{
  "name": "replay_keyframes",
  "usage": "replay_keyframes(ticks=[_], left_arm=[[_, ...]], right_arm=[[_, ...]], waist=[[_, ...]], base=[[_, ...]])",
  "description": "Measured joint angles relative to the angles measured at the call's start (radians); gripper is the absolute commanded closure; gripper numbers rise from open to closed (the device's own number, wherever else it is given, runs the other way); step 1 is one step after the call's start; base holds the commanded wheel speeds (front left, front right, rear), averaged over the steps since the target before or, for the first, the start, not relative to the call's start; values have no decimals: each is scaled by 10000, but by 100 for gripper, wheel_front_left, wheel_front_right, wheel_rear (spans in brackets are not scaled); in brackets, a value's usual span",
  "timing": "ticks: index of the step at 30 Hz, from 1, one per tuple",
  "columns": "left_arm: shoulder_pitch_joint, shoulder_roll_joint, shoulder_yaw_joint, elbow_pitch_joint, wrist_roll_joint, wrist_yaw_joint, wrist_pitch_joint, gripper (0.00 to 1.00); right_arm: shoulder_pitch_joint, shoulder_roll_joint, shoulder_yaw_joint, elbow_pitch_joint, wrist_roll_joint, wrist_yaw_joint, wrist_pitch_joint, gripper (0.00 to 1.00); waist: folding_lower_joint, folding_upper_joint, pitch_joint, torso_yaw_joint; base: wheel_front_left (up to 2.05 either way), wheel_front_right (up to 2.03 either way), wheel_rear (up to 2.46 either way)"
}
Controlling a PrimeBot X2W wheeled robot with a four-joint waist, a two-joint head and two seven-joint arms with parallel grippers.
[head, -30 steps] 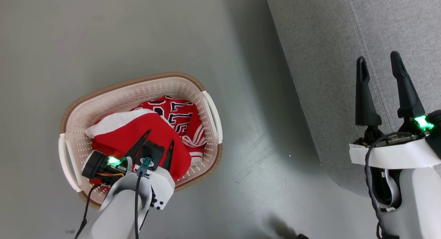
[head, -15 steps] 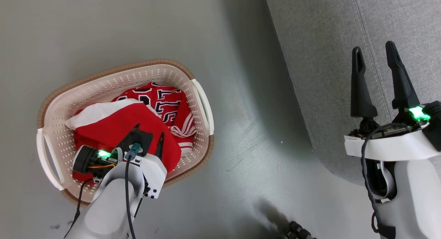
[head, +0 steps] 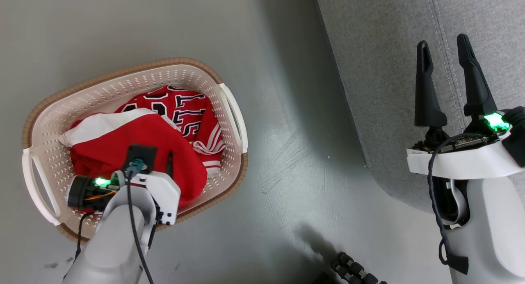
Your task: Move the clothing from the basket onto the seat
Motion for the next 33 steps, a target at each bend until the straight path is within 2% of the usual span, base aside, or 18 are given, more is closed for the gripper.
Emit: replay_keyframes(ticks=[7, 10, 16, 22, 33], left_arm=[[-224, 127, 364, 165, -150, 577, -13, 0], [-359, 159, 437, 274, -205, 654, -40, 0], [-372, -63, 546, 506, -491, 635, -36, 0], [-372, -458, 581, 656, -692, 370, -36, 0], [-548, -464, 581, 1189, -708, 295, 12, 0]], right_arm=[[-181, -2, 27, 184, 0, 0, -84, 0], [-195, -2, 29, 245, 0, 0, -86, 0], [-358, -2, -8, 343, -4, 0, -90, 0], [-357, -2, -119, 489, -109, 0, -100, 0], [-347, -2, -176, 347, -483, 0, -102, 0]], waist=[[0, 0, 207, -26], [0, 0, 257, -6], [0, 0, 273, 66], [0, 0, 221, 149], [0, 0, 344, 204]], base=[[0, 0, 0], [0, 0, 0], [0, 0, 0], [0, 0, 0], [0, 0, 0]])
